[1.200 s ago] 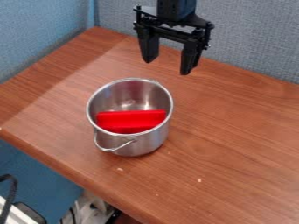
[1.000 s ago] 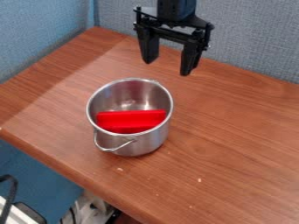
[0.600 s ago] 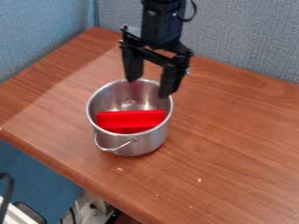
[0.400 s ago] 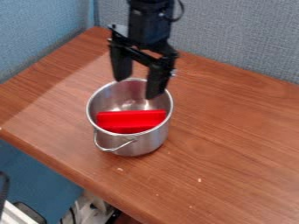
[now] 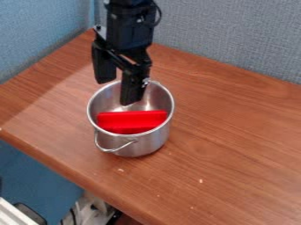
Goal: Move the red object from the metal pot to the table
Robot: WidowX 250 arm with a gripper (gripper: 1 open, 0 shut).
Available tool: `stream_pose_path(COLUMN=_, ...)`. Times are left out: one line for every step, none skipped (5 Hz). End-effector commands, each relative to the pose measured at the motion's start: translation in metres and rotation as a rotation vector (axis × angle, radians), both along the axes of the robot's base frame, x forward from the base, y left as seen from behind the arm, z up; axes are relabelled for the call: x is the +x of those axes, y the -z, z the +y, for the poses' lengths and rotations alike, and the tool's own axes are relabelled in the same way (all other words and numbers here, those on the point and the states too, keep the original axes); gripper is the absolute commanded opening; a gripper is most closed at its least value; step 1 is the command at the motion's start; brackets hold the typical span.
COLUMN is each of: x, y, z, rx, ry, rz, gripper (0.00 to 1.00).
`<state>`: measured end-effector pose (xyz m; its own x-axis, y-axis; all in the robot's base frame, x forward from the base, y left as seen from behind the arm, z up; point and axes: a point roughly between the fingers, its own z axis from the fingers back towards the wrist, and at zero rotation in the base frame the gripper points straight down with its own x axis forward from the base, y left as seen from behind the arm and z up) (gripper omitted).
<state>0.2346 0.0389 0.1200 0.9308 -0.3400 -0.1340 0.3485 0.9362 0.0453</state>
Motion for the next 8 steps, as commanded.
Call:
stream_pose_path(x=0.0, y=-0.002, z=0.006, rx=0.034, ry=0.069, rz=-0.084, gripper=1.0)
stream_pose_path(x=0.002, y=0.008, z=0.007, rx=0.042, ry=0.107, rz=-0.101, gripper=1.0)
stream_pose_path(x=0.003, y=0.018, z=0.008, rx=0.033, ry=0.115, rz=-0.123, gripper=1.0)
stream_pose_path(x=0.001, y=0.028, z=0.009, rx=0.031, ry=0.112, rz=-0.115, gripper=1.0)
stream_pose_path(x=0.001, y=0.038, z=0.008, rx=0.024, ry=0.113, rz=-0.107, gripper=1.0)
stream_pose_path(x=0.002, y=0.046, z=0.008, rx=0.021, ry=0.111, rz=-0.095, gripper=1.0)
stream_pose_path(x=0.004, y=0.053, z=0.01, rx=0.019, ry=0.108, rz=-0.09, gripper=1.0)
stream_pose_path(x=0.004, y=0.059, z=0.009, rx=0.014, ry=0.108, rz=-0.084, gripper=1.0)
